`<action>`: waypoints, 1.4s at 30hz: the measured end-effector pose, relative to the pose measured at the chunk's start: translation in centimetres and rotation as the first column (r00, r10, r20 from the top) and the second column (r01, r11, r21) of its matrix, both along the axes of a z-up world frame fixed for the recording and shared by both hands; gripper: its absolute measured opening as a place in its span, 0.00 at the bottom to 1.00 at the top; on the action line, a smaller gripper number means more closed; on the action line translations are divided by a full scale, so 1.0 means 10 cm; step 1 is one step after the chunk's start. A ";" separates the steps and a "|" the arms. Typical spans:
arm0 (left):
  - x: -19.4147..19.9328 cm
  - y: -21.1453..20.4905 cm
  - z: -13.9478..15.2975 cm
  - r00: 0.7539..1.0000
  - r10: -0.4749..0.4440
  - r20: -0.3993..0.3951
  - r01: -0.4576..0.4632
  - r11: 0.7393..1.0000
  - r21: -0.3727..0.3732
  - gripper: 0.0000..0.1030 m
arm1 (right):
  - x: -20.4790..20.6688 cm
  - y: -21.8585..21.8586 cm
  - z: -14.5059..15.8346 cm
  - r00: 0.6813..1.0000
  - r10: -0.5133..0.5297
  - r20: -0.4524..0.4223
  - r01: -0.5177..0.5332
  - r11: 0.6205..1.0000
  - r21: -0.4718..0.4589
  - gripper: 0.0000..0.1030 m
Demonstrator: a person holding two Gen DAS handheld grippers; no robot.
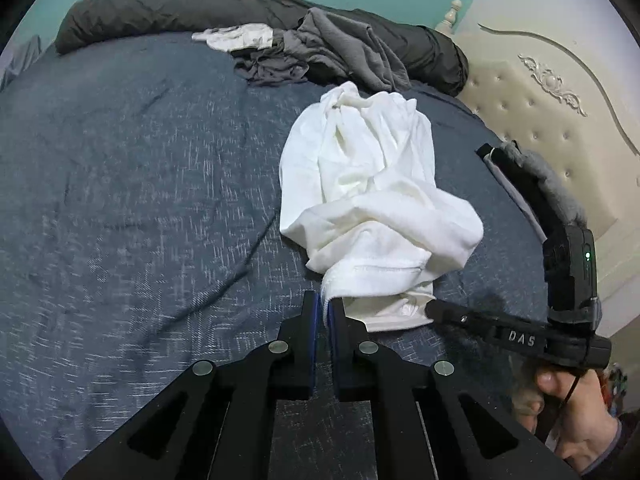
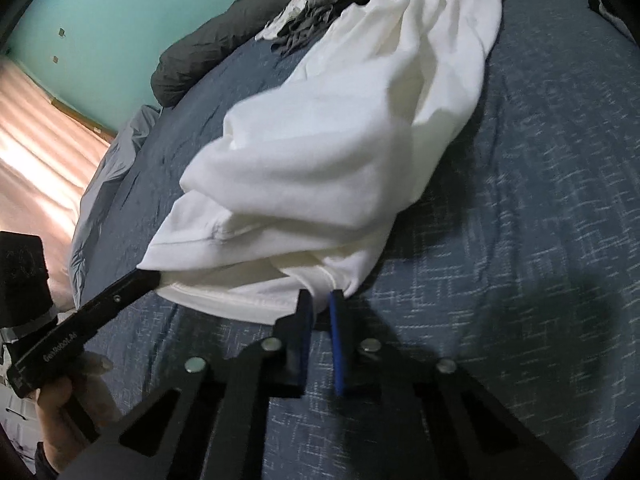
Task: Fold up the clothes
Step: 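Grasp the white shirt hem with the left tool while the right tool holds it, then grasp the shirt edge with the right tool beside the left tool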
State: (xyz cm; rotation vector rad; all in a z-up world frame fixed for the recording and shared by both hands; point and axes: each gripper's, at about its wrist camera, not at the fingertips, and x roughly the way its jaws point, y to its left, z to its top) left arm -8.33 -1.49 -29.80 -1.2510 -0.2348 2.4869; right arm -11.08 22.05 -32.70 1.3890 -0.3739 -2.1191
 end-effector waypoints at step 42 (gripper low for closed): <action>-0.40 0.12 0.16 0.999 0.012 -0.034 -0.011 0.999 0.039 0.09 | 0.00 0.53 -0.02 0.997 -0.078 -0.004 0.077 0.989 -0.128 0.04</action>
